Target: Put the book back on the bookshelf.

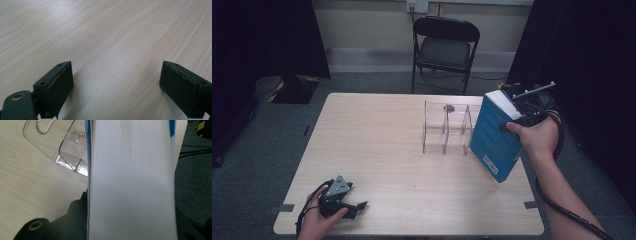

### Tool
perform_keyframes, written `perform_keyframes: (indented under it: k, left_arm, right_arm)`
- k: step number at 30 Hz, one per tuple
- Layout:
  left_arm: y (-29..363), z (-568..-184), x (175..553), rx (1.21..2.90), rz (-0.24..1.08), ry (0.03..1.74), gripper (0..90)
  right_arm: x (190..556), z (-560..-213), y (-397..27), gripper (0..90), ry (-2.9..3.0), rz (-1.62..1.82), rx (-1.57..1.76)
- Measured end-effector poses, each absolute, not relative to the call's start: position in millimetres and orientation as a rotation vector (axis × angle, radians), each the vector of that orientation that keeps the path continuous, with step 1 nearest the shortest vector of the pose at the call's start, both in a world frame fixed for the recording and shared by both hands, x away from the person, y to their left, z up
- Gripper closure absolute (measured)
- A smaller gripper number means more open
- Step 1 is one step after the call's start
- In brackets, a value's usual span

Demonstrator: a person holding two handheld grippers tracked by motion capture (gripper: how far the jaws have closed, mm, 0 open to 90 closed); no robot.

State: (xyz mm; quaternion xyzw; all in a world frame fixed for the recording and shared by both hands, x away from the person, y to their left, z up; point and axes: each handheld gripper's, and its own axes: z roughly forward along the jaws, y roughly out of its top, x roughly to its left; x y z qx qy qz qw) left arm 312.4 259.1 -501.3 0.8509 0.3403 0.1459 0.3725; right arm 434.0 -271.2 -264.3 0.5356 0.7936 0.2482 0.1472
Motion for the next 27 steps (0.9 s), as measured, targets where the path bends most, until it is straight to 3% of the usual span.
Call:
perform_keyframes:
  k: [27]
  left_arm:
    - [259,-501,312,2.184,0.383,0.869,11.5]
  right_arm:
    - [446,-271,-262,61.8,2.203,0.746,1.567]
